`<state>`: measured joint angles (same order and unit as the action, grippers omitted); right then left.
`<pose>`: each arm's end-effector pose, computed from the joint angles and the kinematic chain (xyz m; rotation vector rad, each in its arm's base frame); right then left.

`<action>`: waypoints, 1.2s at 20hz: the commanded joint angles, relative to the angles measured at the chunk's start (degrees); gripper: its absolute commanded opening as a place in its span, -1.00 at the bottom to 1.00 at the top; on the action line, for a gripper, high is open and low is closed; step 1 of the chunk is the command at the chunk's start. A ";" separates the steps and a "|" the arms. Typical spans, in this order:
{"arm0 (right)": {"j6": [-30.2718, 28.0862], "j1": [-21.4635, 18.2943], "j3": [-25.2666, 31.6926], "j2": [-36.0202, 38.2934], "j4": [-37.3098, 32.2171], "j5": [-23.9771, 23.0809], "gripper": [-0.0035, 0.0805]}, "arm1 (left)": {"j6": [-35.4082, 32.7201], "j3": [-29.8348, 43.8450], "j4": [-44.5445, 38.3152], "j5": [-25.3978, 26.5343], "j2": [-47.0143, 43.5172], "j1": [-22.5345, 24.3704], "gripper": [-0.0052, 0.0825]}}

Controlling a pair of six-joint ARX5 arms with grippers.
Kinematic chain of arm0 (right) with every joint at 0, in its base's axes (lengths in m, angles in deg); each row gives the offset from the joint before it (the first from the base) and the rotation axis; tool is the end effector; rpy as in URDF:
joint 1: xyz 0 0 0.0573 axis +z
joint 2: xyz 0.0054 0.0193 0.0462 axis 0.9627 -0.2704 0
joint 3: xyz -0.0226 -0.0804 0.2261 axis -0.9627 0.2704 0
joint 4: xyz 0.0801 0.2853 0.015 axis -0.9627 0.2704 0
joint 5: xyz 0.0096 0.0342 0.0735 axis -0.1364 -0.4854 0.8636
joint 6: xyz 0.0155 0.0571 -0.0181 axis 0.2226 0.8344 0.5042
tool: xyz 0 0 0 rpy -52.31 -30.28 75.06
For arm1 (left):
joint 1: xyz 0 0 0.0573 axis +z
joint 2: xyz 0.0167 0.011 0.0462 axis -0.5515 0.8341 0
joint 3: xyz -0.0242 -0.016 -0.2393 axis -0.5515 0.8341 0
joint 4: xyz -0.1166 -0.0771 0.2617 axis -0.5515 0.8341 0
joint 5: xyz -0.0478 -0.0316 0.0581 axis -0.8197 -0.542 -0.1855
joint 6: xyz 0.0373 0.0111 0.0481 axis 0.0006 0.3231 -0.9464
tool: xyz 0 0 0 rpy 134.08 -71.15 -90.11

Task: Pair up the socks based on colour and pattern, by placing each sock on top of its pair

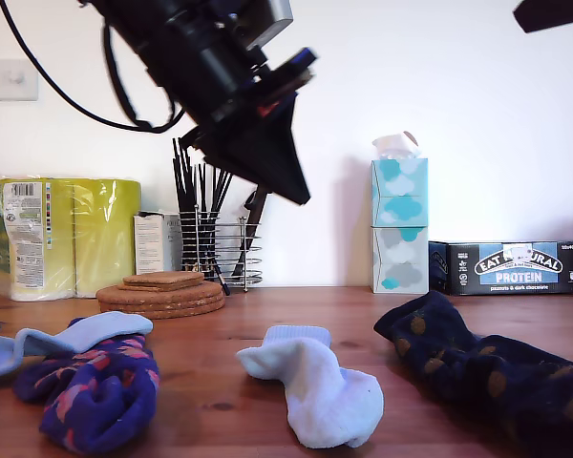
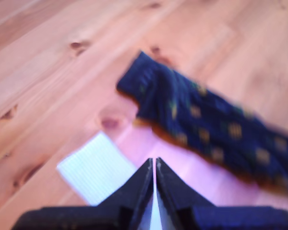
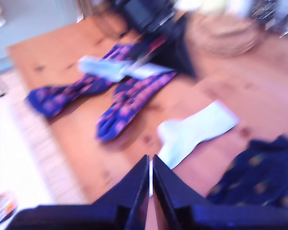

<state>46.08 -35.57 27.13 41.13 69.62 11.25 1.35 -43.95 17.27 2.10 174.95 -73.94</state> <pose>0.1432 0.1262 0.2586 -0.1999 0.3999 0.8917 0.2905 -0.2608 0.1982 0.3174 0.7778 -0.9426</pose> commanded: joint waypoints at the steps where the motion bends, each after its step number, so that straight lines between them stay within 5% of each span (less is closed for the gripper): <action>1: -0.04 0.24 1.16 -1.03 -3.96 -1.66 -0.95 | -3.26 1.53 2.05 -2.58 -0.57 2.29 -0.93; 6: -0.76 0.24 1.22 -4.42 -5.99 -0.04 -0.95 | -6.27 3.26 6.10 -5.60 -4.85 9.20 -0.93; 11: -1.66 0.24 1.51 -9.57 -8.28 6.49 -0.95 | -7.58 11.87 7.87 -5.46 -12.57 16.59 -0.93; 17: -1.01 0.24 1.51 -10.54 -9.35 8.24 -0.95 | -13.49 13.97 18.12 -2.12 -15.28 23.87 -0.88; 20: -0.79 0.24 1.51 -10.54 -10.32 8.59 -0.95 | -11.28 13.94 16.13 3.56 -14.29 23.71 0.24; 21: -0.37 0.24 1.51 -10.54 -10.43 8.63 -0.95 | -10.75 13.94 15.74 5.92 -13.62 23.32 0.39; 24: -0.15 0.24 1.51 -10.56 -10.64 8.68 -0.95 | -13.20 13.94 16.02 12.52 -10.34 22.43 0.39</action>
<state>45.86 -35.59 27.24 30.40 59.59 19.78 -11.02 -30.42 33.23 13.37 162.58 -51.38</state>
